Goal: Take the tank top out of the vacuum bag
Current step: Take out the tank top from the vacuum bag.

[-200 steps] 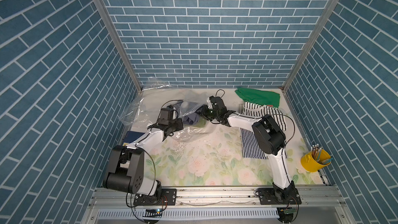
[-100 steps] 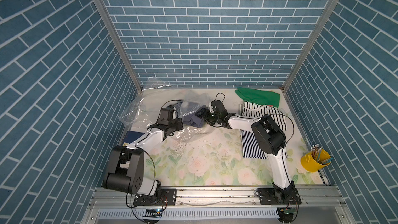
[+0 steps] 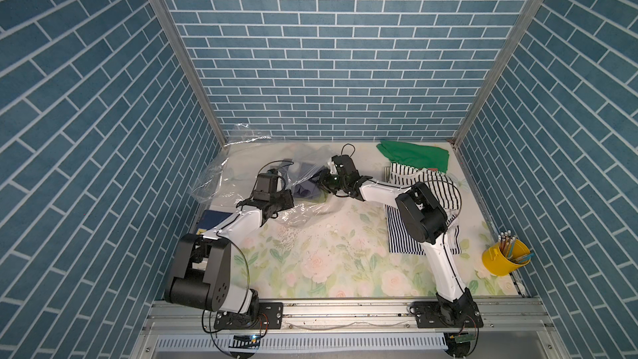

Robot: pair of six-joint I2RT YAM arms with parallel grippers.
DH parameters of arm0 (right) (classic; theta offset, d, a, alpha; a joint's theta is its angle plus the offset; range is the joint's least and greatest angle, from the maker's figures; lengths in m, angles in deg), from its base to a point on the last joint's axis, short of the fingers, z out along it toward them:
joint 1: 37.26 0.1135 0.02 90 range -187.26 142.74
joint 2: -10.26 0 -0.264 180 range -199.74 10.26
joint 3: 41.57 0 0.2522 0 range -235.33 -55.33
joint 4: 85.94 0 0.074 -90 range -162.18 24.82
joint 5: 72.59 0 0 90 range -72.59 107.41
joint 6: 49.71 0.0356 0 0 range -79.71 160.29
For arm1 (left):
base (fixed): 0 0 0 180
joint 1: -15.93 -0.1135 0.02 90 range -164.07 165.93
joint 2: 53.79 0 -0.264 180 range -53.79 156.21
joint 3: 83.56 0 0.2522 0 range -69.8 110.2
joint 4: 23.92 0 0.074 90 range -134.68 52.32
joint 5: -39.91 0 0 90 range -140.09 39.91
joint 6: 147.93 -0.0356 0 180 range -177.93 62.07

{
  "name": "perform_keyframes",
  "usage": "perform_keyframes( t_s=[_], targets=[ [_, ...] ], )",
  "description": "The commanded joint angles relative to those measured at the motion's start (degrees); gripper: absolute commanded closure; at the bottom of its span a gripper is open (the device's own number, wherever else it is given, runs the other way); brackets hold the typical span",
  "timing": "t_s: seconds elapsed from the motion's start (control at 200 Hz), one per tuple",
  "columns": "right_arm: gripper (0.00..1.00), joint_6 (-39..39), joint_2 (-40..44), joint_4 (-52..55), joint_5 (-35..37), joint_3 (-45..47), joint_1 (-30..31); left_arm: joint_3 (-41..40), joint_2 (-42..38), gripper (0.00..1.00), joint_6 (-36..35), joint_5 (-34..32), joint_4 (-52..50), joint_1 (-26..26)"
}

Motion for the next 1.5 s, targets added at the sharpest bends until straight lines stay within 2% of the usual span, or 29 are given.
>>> perform_keyframes(
  t_s=[0.0,0.135,0.325,0.37,0.46,0.52,0.6,0.77,0.915,1.05,1.11,1.16,1.27,1.315,1.37,1.435,1.495],
  targets=[
    [1.0,-1.95,-0.79,1.67,-0.3,-1.26,0.26,-1.07,-0.89,1.0,-0.59,0.03,-0.48,-0.06],
    [1.0,-2.87,1.24,1.72,1.57,0.05,0.59,-1.07,-1.22,1.0,-0.98,-0.49,-0.84,-0.06],
    [0.99,-3.02,1.91,-2.95,-2.83,0.21,0.98,-1.69,-0.94,1.0,-0.6,-0.04,-0.15,-0.06],
    [0.91,-2.84,1.18,-3.11,-3.81,0.21,1.1,-1.59,-0.78,1.0,-0.45,0.09,-0.05,-0.06],
    [0.55,-2.14,0.3,-2.81,-3.24,1.61,1.08,-1.03,-0.47,1.0,-0.46,0.18,-0.06,-0.06],
    [0.39,-1.57,-0.02,-3.19,-2.18,2.97,0.83,-0.64,-0.47,1.0,-0.6,0.05,-0.31,-0.06],
    [0.28,-0.89,-0.71,-2.87,-1.04,3.87,0.52,-0.45,-0.72,1.0,-0.88,-0.17,-0.64,-0.06],
    [0.15,-0.29,-2.38,-2.41,-0.52,4.43,-0.01,-0.76,-0.67,1.0,-1.0,-0.17,-0.84,-0.06],
    [0.16,0.17,-4.29,-5.18,-2.74,2.82,-0.01,-0.88,-0.69,1.0,-0.69,0.01,-0.5,-0.06],
    [0.38,0.77,-5.69,-12.67,-7.58,-1.3,0.64,-0.72,-0.69,1.0,-0.75,0.01,-0.45,-0.06],
    [0.45,0.02,-5.5,-14.18,-8.33,-2.46,0.83,-0.69,-0.76,1.0,-0.78,-0.02,-0.58,-0.06],
    [0.44,-0.48,-5.39,-14.6,-8.53,-2.74,1.0,-0.77,-0.82,1.0,-0.9,-0.08,-0.53,-0.06],
    [0.27,-0.92,-6.41,-10.68,-7.03,-3.2,0.85,-0.89,-0.82,1.0,-0.85,0.12,-0.4,-0.07],
    [0.25,-0.69,-7.24,-10.73,-6.86,-3.46,0.87,-0.76,-0.82,1.0,-0.95,0.35,-0.39,-0.06],
    [0.26,0.36,-8.45,-12.34,-7.41,-4.1,1.11,-0.72,-0.87,1.0,-0.93,0.43,-0.47,-0.06],
    [0.39,2.87,-9.78,-17.8,-9.3,-4.79,1.46,-0.55,-0.91,1.0,-0.99,0.6,-0.53,-0.06],
    [0.39,5.66,-10.87,-22.23,-10.65,-5.67,1.81,-0.37,-1.07,1.0,-1.22,0.58,-0.91,-0.07]
  ],
)
